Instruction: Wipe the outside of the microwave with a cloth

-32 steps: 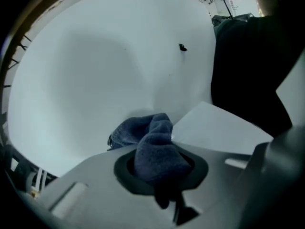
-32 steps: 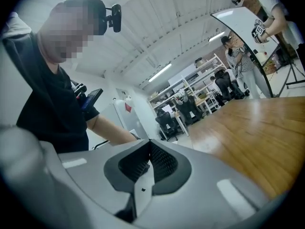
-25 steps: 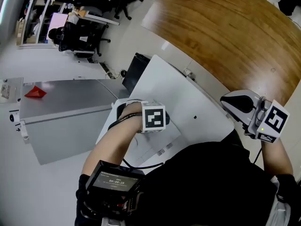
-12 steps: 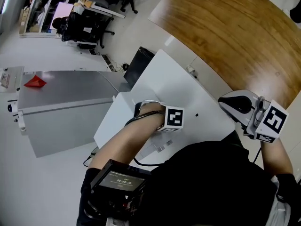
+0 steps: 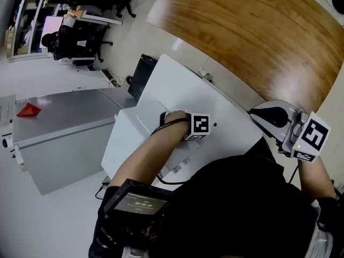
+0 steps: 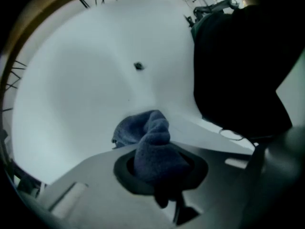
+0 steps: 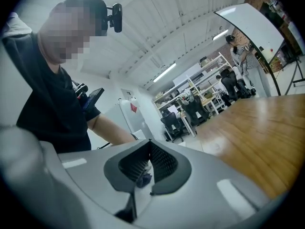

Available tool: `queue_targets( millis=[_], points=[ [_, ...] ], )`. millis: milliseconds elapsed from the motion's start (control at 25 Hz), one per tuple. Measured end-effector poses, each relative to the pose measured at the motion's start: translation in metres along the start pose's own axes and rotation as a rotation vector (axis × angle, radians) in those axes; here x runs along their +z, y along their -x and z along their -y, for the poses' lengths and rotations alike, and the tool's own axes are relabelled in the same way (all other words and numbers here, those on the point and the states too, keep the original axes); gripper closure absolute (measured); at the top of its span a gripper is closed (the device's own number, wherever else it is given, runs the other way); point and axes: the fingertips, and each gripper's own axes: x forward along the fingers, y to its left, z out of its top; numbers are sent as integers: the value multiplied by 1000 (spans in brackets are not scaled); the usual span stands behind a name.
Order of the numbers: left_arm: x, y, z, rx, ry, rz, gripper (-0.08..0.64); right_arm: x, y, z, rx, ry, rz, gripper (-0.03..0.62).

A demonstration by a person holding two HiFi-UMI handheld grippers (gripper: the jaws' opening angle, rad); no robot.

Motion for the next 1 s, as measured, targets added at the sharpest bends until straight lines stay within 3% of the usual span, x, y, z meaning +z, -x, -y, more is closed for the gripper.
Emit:
queue_targets(
  millis=[160,240,360,480,600,840,1000],
  points=[
    [-33,96,73,54,-63,111,506,21,-17,-15,46,34,31,588],
    [-54,123,112,75,-111,94,506,30,-29,-22,80,49,40,588],
    [-71,122,138,62,-133,31,506,39,-46,-32,136,71,49,588],
    [-63,109,136,17,-127,15,506,37,-54,-33,163,71,44,588],
    [-49,86,120,-35,-144,-58,507,29,-50,-24,153,60,36,588],
    [-6,19,64,-155,-95,-139,508,3,-12,1,57,16,-1,588],
    [13,-9,41,-152,-93,-173,508,-9,8,1,6,2,-23,588]
  ],
)
